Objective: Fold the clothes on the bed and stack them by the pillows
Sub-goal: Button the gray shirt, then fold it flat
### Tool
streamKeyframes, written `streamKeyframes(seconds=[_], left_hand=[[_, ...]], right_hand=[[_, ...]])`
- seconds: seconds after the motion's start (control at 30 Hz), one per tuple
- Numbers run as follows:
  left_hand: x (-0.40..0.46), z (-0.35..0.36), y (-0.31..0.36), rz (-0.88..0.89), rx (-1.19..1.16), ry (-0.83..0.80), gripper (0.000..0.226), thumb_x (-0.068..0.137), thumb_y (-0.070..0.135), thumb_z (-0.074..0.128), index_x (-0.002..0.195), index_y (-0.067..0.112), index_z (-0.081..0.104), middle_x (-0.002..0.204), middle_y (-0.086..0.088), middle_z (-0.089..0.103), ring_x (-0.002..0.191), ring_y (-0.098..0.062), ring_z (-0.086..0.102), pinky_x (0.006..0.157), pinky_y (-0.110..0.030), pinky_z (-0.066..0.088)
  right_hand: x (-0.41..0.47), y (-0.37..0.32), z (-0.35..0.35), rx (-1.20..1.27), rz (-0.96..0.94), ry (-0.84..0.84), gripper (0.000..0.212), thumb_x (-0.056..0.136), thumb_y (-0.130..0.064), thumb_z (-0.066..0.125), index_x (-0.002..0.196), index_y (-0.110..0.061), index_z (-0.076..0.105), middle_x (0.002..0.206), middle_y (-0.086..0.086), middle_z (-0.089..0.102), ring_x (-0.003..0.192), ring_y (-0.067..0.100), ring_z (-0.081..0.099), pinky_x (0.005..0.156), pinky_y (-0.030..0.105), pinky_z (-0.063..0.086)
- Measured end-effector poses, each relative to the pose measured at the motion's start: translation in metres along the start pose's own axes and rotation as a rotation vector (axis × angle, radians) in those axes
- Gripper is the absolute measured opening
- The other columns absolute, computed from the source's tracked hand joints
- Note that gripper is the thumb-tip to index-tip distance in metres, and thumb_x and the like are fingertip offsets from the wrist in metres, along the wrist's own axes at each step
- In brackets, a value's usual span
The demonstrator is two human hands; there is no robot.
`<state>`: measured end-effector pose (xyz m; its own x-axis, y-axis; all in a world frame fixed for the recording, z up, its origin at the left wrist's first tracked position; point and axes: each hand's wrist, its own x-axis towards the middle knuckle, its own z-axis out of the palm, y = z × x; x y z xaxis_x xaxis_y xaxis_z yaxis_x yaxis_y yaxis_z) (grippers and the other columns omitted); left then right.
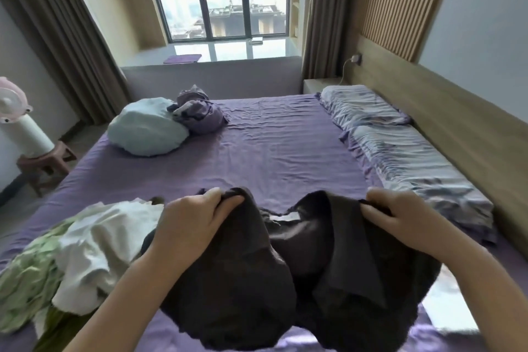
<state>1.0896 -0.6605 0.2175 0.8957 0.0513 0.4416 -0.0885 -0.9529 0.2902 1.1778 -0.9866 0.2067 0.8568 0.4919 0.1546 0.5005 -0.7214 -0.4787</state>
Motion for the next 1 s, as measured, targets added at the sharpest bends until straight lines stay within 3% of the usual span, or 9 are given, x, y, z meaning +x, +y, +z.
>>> streamKeyframes(seconds=[0.07,0.13,0.27,0.4,0.5,0.63,0.8,0.9,1.0], left_hand=[[0.002,0.005,-0.015,-0.103,-0.117,-0.177,0.056,0.078,0.073,0.033,0.055,0.024,0.044,0.052,0.005,0.054,0.056,-0.013,0.056,0.059,-0.032,0.045],[0.009,0.016,-0.029,-0.141,-0.152,-0.330,0.058,0.079,0.070,0.039,0.050,0.019,0.042,0.050,0.009,0.053,0.054,-0.003,0.051,0.055,-0.015,0.037],[0.023,0.065,-0.051,-0.265,-0.243,-0.452,0.054,0.088,0.054,0.054,0.052,0.016,0.042,0.049,0.005,0.046,0.050,-0.005,0.046,0.052,-0.016,0.035],[0.006,0.146,-0.071,-0.410,-0.275,-0.525,0.025,0.090,0.040,0.059,0.091,0.015,0.065,0.089,0.001,0.067,0.089,-0.020,0.061,0.075,-0.034,0.046],[-0.025,0.209,-0.081,-0.418,-0.295,-0.597,0.031,0.090,0.016,0.059,0.121,0.015,0.060,0.118,-0.003,0.065,0.112,-0.023,0.058,0.092,-0.038,0.046],[-0.059,0.275,-0.095,-0.465,-0.268,-0.614,0.037,0.089,0.003,0.047,0.121,0.017,0.060,0.118,-0.004,0.064,0.111,-0.027,0.057,0.088,-0.040,0.047],[-0.056,0.330,-0.118,-0.484,-0.095,-0.553,0.043,0.091,0.005,0.047,0.130,0.021,0.053,0.122,-0.006,0.060,0.112,-0.029,0.053,0.088,-0.043,0.045],[-0.050,0.350,-0.122,-0.347,0.112,-0.484,0.054,0.088,0.016,0.061,0.139,0.018,0.044,0.133,-0.007,0.049,0.123,-0.031,0.038,0.097,-0.045,0.034],[-0.069,0.363,-0.107,-0.268,0.016,-0.415,0.045,0.081,0.011,0.067,0.125,0.014,0.058,0.120,-0.011,0.055,0.113,-0.034,0.045,0.089,-0.046,0.039]], right_hand=[[-0.001,-0.001,0.002,0.042,0.029,-0.062,0.032,0.088,-0.027,0.059,0.062,-0.023,0.041,0.054,-0.008,0.044,0.053,0.002,0.043,0.056,0.020,0.033],[0.005,0.001,0.007,0.076,0.067,-0.125,0.033,0.089,-0.030,0.058,0.062,-0.019,0.042,0.054,-0.009,0.045,0.055,0.002,0.042,0.057,0.024,0.033],[0.027,0.014,0.040,0.121,0.205,-0.139,0.034,0.091,-0.030,0.058,0.064,-0.013,0.047,0.058,-0.003,0.048,0.059,0.008,0.045,0.060,0.032,0.035],[0.039,0.043,0.114,0.072,0.320,-0.164,0.021,0.093,-0.025,0.056,0.077,-0.011,0.056,0.080,0.009,0.064,0.081,0.024,0.059,0.069,0.037,0.036],[0.038,0.072,0.183,0.043,0.387,-0.281,0.011,0.093,-0.020,0.054,0.094,-0.013,0.062,0.096,0.009,0.068,0.094,0.026,0.061,0.075,0.035,0.042],[0.026,0.112,0.258,-0.010,0.464,-0.366,0.019,0.096,-0.024,0.048,0.108,-0.018,0.060,0.107,0.004,0.067,0.102,0.027,0.059,0.078,0.037,0.046],[0.044,0.144,0.306,-0.155,0.456,-0.189,0.022,0.095,-0.023,0.047,0.113,-0.018,0.060,0.109,0.009,0.067,0.100,0.033,0.059,0.076,0.038,0.040],[0.056,0.152,0.327,-0.178,0.337,-0.075,0.033,0.089,-0.014,0.056,0.122,-0.012,0.058,0.118,0.012,0.062,0.110,0.034,0.054,0.089,0.043,0.039],[0.042,0.149,0.348,-0.144,0.169,-0.001,0.038,0.080,-0.004,0.062,0.118,-0.007,0.060,0.119,0.012,0.059,0.111,0.033,0.052,0.092,0.044,0.040]])
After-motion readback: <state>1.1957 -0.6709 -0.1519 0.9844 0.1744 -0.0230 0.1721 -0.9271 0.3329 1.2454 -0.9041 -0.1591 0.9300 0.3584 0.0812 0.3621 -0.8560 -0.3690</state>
